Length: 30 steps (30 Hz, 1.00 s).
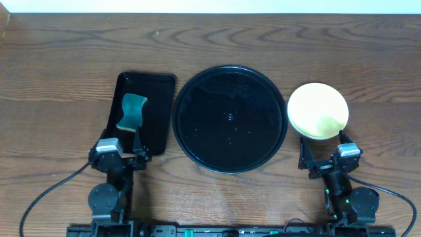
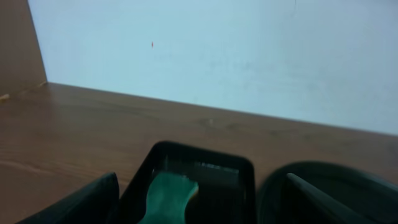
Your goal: Clean dirty plates on tray and stack at the side
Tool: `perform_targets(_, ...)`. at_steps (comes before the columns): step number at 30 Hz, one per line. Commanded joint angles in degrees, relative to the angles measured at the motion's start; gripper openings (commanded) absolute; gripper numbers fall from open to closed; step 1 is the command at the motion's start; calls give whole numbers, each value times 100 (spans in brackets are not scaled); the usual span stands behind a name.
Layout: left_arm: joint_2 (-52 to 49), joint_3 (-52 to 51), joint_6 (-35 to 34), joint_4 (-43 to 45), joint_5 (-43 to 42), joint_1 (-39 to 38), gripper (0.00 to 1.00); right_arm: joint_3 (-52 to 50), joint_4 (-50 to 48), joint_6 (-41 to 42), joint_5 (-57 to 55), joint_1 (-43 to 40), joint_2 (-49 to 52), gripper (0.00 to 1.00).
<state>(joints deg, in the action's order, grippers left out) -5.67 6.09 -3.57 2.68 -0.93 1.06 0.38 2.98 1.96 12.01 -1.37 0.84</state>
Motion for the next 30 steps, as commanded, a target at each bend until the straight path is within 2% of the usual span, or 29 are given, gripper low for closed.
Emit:
perform_targets(1,227,-269,380,44,-13,15,83,-7,22,57,26,-4,-28,99)
perform_targets(6,420,-590,437,-26,-28,59,83,-7,24,57,26,-4,-28,99)
perform_targets(10,560,-586,442,-688,-28,127,83,-7,24,57,26,-4,-28,99)
perform_targets(30,531,-586,442,-673,-31,127,83,-7,24,57,26,-4,-28,99)
